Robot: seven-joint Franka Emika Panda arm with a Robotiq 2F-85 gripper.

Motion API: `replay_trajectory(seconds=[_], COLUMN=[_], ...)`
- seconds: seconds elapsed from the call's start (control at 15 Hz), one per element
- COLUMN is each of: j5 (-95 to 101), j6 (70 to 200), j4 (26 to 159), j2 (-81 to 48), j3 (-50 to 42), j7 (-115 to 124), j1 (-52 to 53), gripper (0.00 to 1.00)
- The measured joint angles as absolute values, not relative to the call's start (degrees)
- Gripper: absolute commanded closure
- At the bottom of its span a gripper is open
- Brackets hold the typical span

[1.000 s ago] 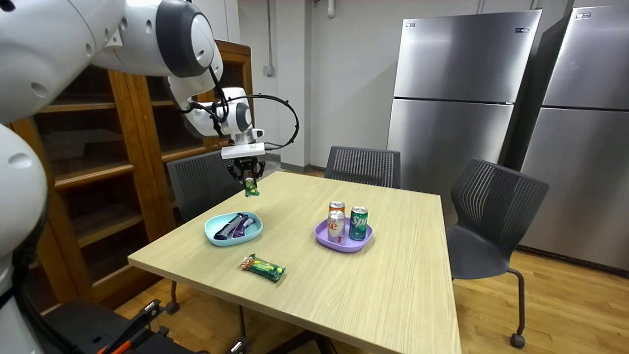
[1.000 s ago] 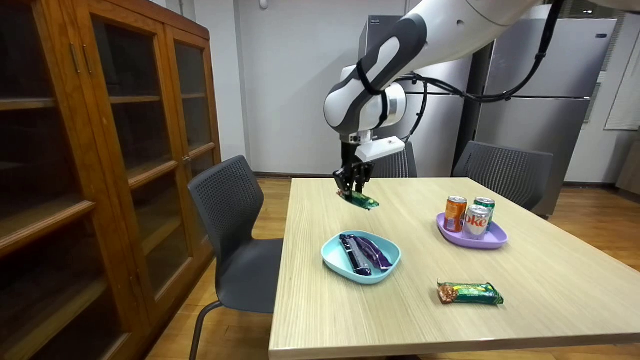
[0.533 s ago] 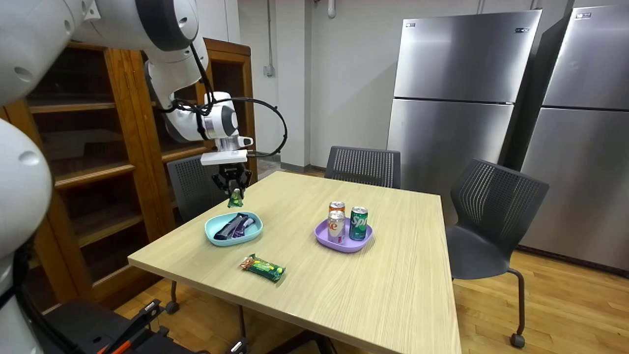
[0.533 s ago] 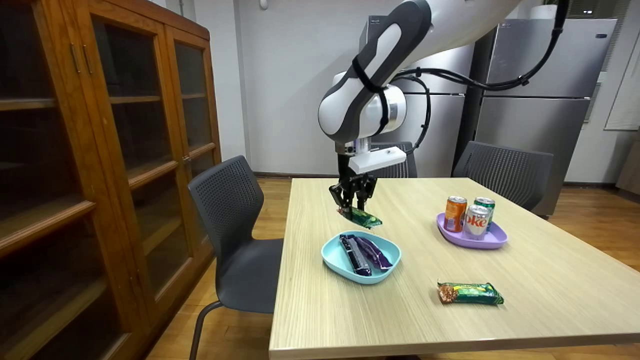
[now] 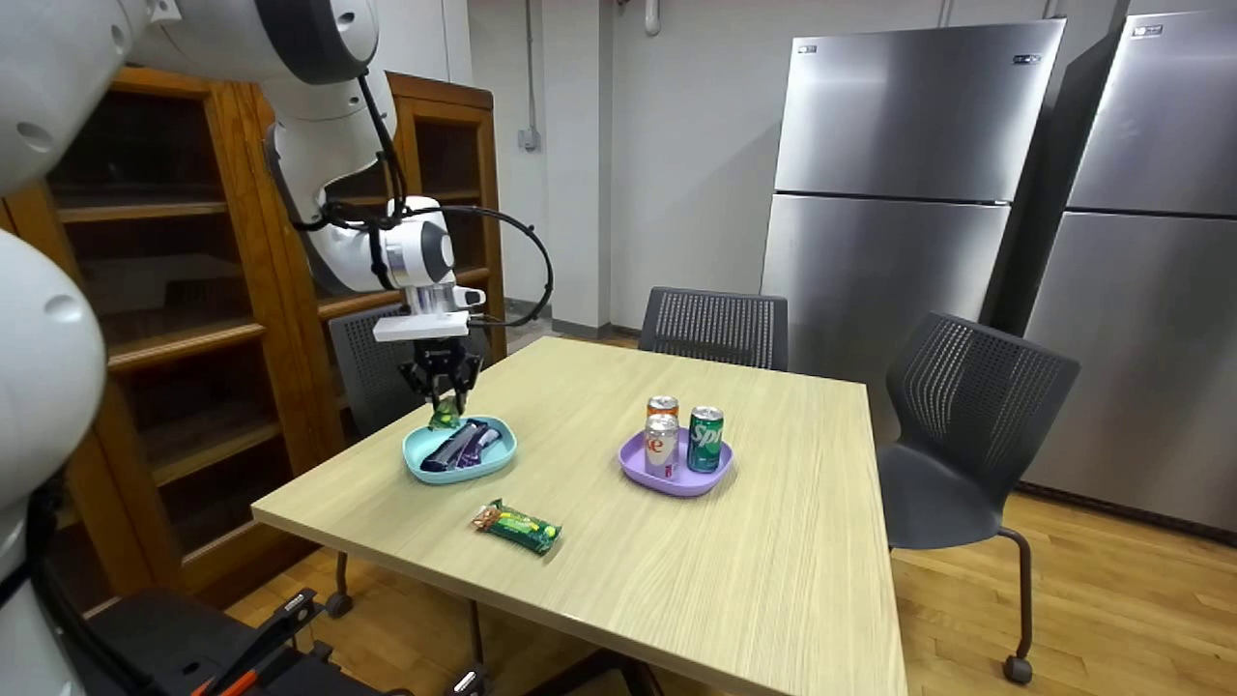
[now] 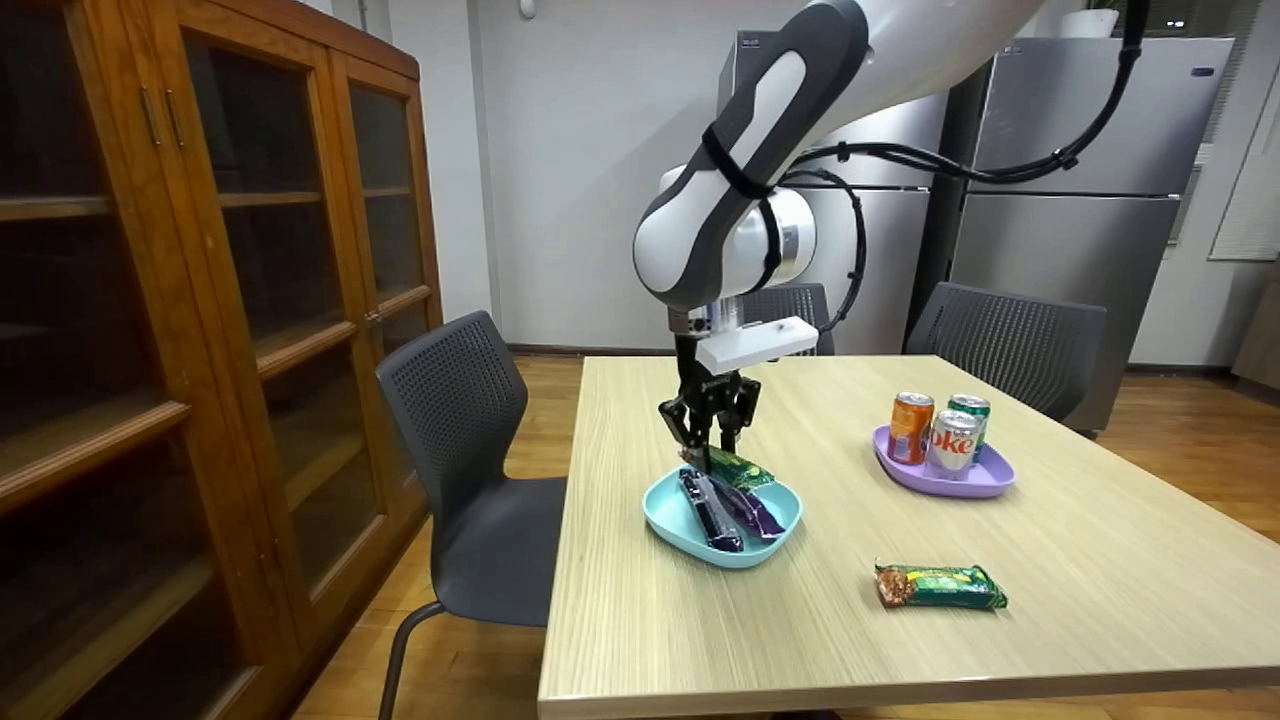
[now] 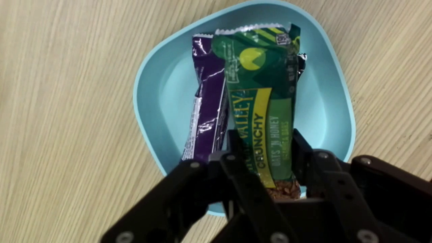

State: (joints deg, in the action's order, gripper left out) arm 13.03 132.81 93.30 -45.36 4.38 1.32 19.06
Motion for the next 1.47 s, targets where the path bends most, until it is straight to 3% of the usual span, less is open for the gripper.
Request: replay_trajectory(seconds=[1.4,1.47], j5=[12.27,12.05], j6=[136.82,136.92], j4=[94.04,94.03], j2=[-48.45,-48.51], j3=[3.52,3.49], j7=[19.95,20.16], j1=[21.98,22.06], gripper=[0.87,0.4])
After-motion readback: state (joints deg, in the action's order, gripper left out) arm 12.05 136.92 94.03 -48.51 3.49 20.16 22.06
